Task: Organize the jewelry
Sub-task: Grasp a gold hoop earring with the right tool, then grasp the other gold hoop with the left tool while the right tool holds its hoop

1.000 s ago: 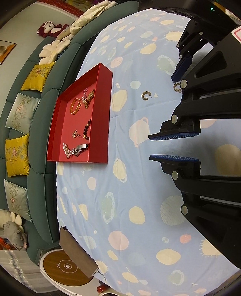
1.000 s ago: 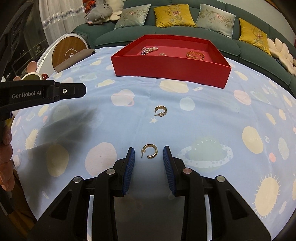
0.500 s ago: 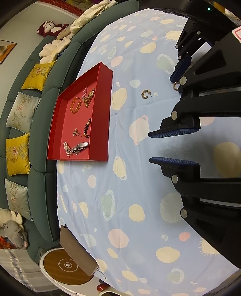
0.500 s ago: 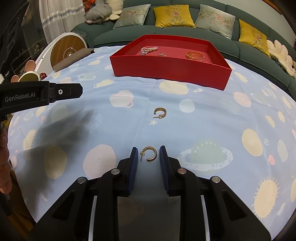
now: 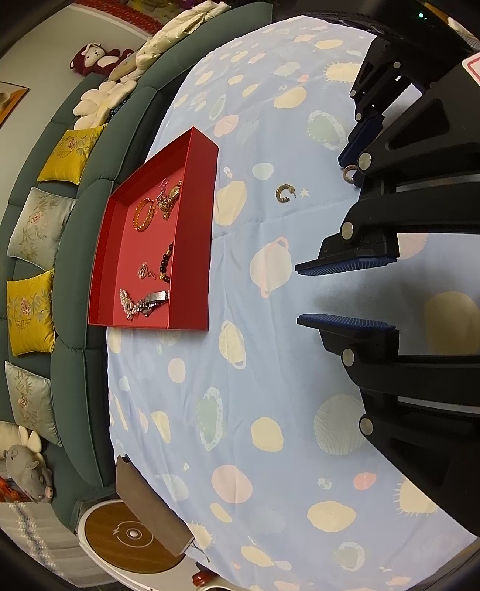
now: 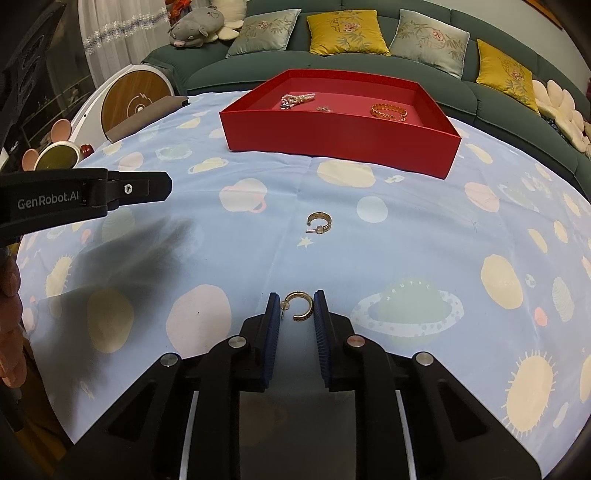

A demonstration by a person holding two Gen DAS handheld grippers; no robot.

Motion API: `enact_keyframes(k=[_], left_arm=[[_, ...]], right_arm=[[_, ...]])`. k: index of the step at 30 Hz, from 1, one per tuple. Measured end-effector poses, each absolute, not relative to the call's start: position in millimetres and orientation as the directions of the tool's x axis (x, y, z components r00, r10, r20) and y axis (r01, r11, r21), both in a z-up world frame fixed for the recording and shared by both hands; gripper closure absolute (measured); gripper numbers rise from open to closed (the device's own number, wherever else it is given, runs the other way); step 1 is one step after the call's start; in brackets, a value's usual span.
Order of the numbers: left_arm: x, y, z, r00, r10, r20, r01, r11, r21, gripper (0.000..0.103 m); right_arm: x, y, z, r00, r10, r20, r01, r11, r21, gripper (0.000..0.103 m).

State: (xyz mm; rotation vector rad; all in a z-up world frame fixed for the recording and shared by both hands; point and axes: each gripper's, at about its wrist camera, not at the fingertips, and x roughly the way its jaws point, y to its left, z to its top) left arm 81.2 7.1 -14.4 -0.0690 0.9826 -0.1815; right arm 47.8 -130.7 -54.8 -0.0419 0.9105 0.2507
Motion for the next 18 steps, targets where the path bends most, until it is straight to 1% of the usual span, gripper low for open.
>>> enact_keyframes(k=[1,2,8,13,16,18], left_arm=[[82,5,-15,0.537,-0.191,-0.822,0.126,0.981,-0.146,0.082],[82,2,-15,0.533,-0.199,-0.822,0.131,0.980,-0.152,0.079],[85,-21,-16,0.538,-0.213,-0.816,0.165,0.975,-0.146,0.068],[92,-46,-23,0.524,-0.227,-0.821,0.198,0.970,-0.141,0.066],[97,-62,-31,0.518,-0.222,-0.826,0.218,0.968,-0.124,0.060],[101,-74,-36,0.514,-0.214,-0.831,0.232,0.967,-0.105,0.059]], right_arm=[[47,-131,-55,0.587,0.198,-0.785,-0.231,0.970,0.071,0.085],[46,-132,-54,0.587,0.197,-0.785,-0.229,0.971,0.073,0.085],[42,-143,-47,0.601,0.195,-0.775,-0.207,0.975,0.085,0.085],[37,-156,-44,0.607,0.192,-0.771,-0.190,0.977,0.094,0.085],[36,-164,-43,0.608,0.187,-0.771,-0.175,0.980,0.099,0.085],[35,-171,-42,0.609,0.179,-0.772,-0.160,0.982,0.101,0.085]])
